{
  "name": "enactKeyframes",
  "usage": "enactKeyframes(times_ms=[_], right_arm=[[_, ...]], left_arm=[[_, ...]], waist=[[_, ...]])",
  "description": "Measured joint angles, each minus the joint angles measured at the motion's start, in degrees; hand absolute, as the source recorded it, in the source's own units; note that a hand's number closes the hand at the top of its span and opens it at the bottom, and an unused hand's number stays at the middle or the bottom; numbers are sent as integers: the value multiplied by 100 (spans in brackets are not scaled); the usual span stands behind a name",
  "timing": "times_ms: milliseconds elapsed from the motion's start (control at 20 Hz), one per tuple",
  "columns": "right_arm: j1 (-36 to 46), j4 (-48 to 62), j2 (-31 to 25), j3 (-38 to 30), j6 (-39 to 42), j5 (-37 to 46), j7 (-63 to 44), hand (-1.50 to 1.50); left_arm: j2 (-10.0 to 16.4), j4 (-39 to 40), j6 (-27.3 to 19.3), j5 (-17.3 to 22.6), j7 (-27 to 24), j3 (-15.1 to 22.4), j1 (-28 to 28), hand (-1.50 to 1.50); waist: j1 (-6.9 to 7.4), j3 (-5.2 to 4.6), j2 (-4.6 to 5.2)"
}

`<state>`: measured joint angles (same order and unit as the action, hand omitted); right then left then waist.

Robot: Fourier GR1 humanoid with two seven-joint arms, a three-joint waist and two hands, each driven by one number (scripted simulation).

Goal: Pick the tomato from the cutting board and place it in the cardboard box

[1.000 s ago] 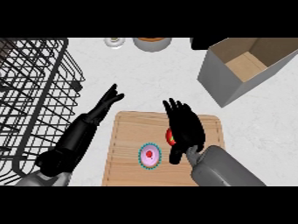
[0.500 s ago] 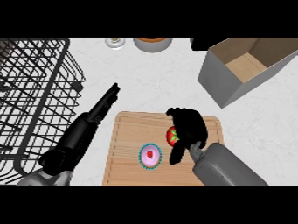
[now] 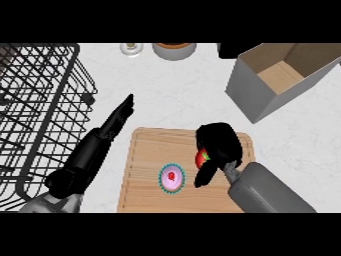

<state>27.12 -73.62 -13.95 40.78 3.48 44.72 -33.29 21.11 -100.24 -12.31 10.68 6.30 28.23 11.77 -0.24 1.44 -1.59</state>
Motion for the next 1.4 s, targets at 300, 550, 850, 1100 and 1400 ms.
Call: enactKeyframes(times_ms=[300, 550, 850, 1100, 1400], right_arm=[[-400, -809, -1543, 263, -154, -189, 2404, 150], [-761, -1273, -2869, -332, -892, -553, 4201, 150], [-1344, -1696, -3988, -1402, -1326, -1639, 5814, 150], [-1815, -2156, -4728, -2268, -1053, -2816, 6756, 150], [-2235, -2320, -5316, -3505, -438, -4363, 7293, 150]], left_arm=[[55, -208, -107, -112, 167, -79, -200, 0], [75, -300, -115, -183, 183, -132, -318, 0], [19, -332, -33, -158, 190, -251, -388, 0], [5, -350, 27, -218, 150, -313, -469, 0], [-32, -365, 64, -314, 129, -375, -524, 0]], waist=[[-153, 1, 46], [-245, 4, 57], [-293, 4, 41], [-366, 2, 9], [-407, -2, -6]])
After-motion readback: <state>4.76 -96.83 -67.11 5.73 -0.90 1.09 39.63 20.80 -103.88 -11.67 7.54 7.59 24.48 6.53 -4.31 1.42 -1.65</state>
